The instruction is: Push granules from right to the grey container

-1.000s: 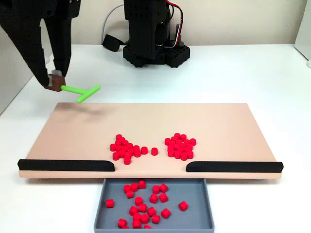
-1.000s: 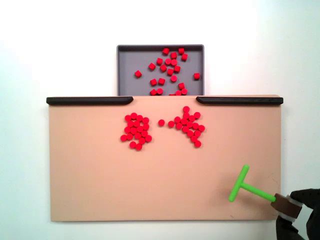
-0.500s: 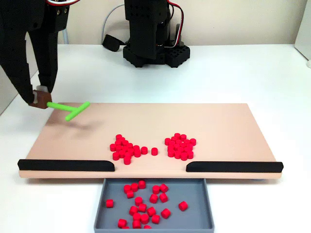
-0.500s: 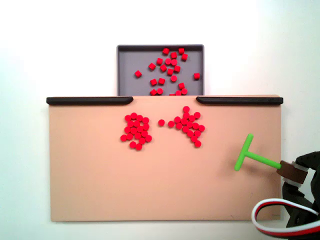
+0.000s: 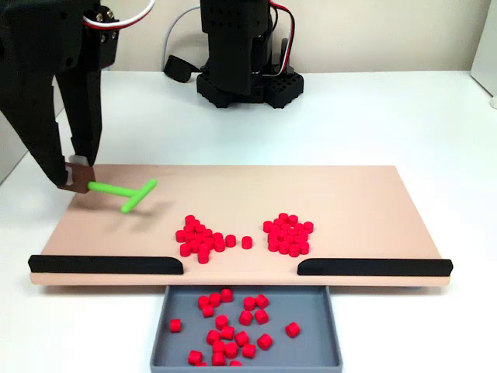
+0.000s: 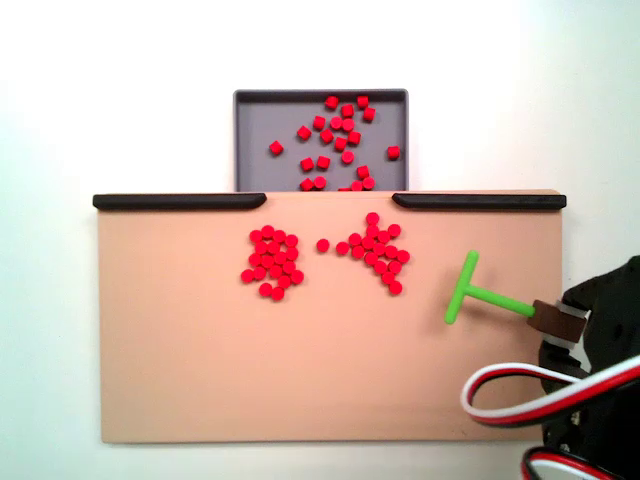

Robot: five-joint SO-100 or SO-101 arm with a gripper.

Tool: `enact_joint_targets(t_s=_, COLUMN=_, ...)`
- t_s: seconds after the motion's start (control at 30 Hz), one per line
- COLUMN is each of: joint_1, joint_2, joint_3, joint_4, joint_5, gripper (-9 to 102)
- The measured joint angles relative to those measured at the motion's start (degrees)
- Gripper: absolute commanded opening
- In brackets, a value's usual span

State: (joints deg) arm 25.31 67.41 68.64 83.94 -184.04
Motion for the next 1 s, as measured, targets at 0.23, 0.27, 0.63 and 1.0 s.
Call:
enact_joint_targets(t_s=0.23, joint_1=0.0, joint_2=-3.69, joint_3=-3.43, joint_4=0.0, joint_5=0.0, gripper=0)
enact_joint_targets(t_s=0.27, joint_1=-0.09, joint_2=-4.04, joint_3=-3.78, joint_4=-0.18, joint_5=0.0, gripper=0)
enact_joint_targets(t_s=0.63, joint_1=-1.32, joint_2=-4.83, joint_3=-4.48, joint_4=-0.35, joint_5=0.0, gripper=0)
enact_joint_targets(t_s=1.0, joint_1=-1.76, joint_2=-5.71, joint_3=-4.48, joint_4=-0.35, joint_5=0.0, gripper=0)
